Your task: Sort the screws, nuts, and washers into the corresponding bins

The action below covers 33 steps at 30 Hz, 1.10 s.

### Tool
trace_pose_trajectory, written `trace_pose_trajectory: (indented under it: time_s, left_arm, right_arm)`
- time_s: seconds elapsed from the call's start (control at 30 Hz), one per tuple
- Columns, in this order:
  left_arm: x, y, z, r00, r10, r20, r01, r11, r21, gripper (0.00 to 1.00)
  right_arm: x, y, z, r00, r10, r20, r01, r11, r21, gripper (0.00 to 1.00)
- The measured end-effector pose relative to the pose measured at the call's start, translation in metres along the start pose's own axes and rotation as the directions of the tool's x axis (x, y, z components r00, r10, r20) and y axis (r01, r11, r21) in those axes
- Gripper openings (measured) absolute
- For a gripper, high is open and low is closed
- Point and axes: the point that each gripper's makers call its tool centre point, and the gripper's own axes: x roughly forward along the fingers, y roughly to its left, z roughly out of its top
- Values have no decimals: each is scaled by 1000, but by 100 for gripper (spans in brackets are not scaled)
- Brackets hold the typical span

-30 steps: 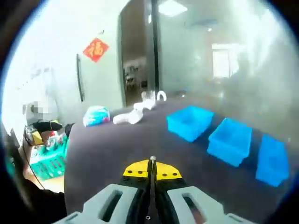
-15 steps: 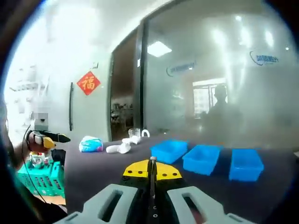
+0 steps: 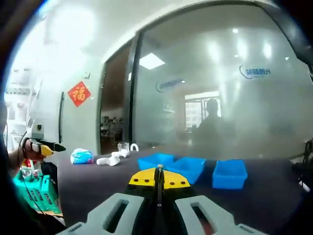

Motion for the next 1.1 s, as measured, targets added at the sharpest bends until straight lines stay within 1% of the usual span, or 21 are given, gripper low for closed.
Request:
trace_pose_trajectory:
  time_s: [0.13,0.23,0.3,0.4,0.53,0.73,0.83,0.87,0.97,1.03,1.1]
  left_arm:
    - [-1,2,0,1000,6,1,-6,1000,-1,46]
    - [-2,4,0,1000,12,2,-12,1000,-2,46]
    - [-3,5,0,1000,15,3,-15,1000,-1,46]
    - [-3,7,-1,1000,19,0,-19,1000,0,46]
    - [-2,7,-1,1000,18,0,-18,1000,-1,46]
    - [-2,8,-1,1000,19,-1,-19,1000,0,46]
    - [-3,8,-1,1000,20,1,-20,1000,-4,46]
    - [-2,8,-1,1000,20,1,-20,1000,-5,46]
    - [-1,6,-2,1000,16,4,-16,1000,-7,46]
    - [-1,5,-1,1000,14,5,-14,1000,-7,46]
    - [0,5,-1,1000,14,7,-14,1000,-11,46]
  right_arm:
    - [-10,-30,-3,997,-76,-4,76,996,-41,0]
    - [-19,-49,-5,992,-122,1,122,992,-19,0]
    - [-24,-57,-5,989,-149,1,148,989,-24,0]
    - [-28,-62,-6,986,-169,0,169,985,-32,0]
    - [-27,-69,-7,981,-195,0,195,980,-35,0]
    - [-9,-83,-7,976,-216,-1,216,976,-32,0]
    - [5,-94,-8,973,-229,-15,228,973,-41,0]
    - [9,-100,-8,969,-246,-14,245,967,-65,0]
    - [27,-113,-9,965,-260,-16,259,965,-44,0]
    - [38,-124,-11,960,-280,-20,279,959,-59,0]
    - [50,-132,-12,957,-290,-22,289,956,-57,0]
